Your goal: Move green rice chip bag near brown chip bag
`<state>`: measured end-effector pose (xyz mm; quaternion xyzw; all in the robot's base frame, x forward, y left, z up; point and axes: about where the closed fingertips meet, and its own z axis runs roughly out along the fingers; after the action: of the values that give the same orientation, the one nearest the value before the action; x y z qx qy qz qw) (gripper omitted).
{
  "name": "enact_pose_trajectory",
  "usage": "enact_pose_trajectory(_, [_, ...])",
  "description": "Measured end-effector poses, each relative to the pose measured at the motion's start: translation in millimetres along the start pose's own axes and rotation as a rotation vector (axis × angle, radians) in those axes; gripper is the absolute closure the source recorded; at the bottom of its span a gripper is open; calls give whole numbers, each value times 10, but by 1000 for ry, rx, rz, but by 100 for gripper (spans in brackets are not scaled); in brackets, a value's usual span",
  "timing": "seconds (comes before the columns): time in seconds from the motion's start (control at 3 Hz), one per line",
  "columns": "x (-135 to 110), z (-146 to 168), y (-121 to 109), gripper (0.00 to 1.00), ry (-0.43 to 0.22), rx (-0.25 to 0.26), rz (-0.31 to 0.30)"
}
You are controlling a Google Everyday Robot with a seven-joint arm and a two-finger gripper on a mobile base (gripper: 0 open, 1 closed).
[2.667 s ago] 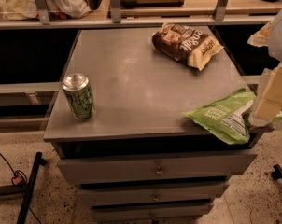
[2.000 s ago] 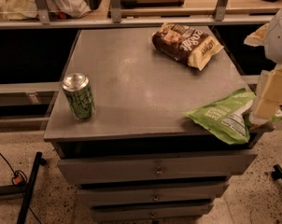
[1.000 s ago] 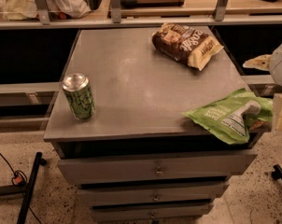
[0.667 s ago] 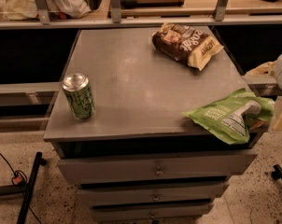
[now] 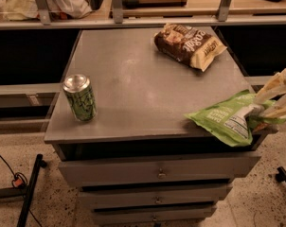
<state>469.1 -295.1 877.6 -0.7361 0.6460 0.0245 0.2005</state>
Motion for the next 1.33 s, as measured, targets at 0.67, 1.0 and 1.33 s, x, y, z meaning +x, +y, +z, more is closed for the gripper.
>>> enact_pose_trajectory(0.67, [-222,-199,0,100,-46,27,28])
enact_pose_trajectory(1.0, [-321,-304,-187,100,-40,60,98])
enact_pose_trajectory(1.33, [-459,-327,-522,100,-54,107,177])
